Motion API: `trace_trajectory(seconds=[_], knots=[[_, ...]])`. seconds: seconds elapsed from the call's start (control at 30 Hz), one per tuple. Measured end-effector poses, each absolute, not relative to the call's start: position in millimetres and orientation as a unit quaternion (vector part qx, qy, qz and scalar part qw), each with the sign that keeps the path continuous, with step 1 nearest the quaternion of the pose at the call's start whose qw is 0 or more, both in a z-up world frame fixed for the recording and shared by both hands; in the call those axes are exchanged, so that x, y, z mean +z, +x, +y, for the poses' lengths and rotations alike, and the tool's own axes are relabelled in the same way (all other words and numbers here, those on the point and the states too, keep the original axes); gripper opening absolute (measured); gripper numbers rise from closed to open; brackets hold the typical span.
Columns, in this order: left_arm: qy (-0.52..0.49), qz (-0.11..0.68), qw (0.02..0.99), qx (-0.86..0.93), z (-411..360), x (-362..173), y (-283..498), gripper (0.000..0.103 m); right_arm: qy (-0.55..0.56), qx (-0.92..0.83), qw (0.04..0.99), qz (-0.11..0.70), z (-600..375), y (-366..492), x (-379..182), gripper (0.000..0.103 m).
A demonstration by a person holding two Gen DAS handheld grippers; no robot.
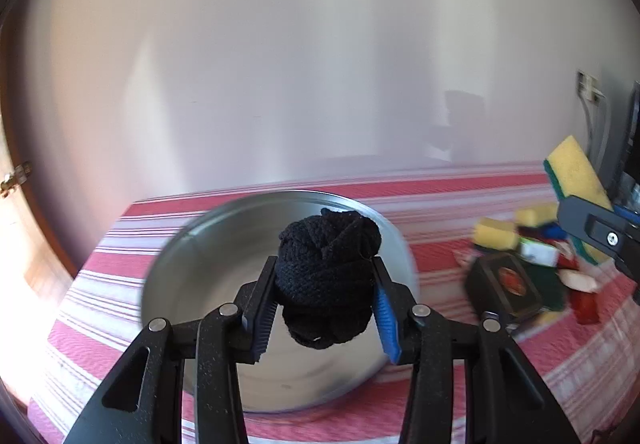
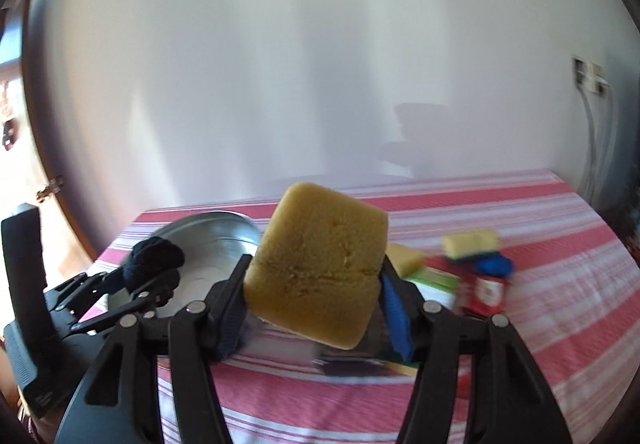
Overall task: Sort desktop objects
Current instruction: 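Carry the ball and sponge over the silver tin and open both grippers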
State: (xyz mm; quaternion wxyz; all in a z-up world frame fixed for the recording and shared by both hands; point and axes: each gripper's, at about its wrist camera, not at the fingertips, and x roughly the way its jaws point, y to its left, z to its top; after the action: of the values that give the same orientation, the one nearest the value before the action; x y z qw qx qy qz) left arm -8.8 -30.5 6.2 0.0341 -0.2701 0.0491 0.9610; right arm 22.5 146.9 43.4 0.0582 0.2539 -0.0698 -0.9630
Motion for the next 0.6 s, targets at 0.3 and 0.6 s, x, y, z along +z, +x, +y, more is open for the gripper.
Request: trace_trajectory(seconds=[0.3,0.6], knots=[[-0.27,0.044,-0.037,0.961,-83.9,3.0,-32.0,0.046,0.244,-0.96,0.12,-0.068,83.1,0.7,49.3,0.06],[-0.285,0.037,-0.074,0.955,-114.8,-6.3,-54.7,0.046,0.247,-0.958,0.131,-0.062,54.1,-26.8,37.2,0.06]])
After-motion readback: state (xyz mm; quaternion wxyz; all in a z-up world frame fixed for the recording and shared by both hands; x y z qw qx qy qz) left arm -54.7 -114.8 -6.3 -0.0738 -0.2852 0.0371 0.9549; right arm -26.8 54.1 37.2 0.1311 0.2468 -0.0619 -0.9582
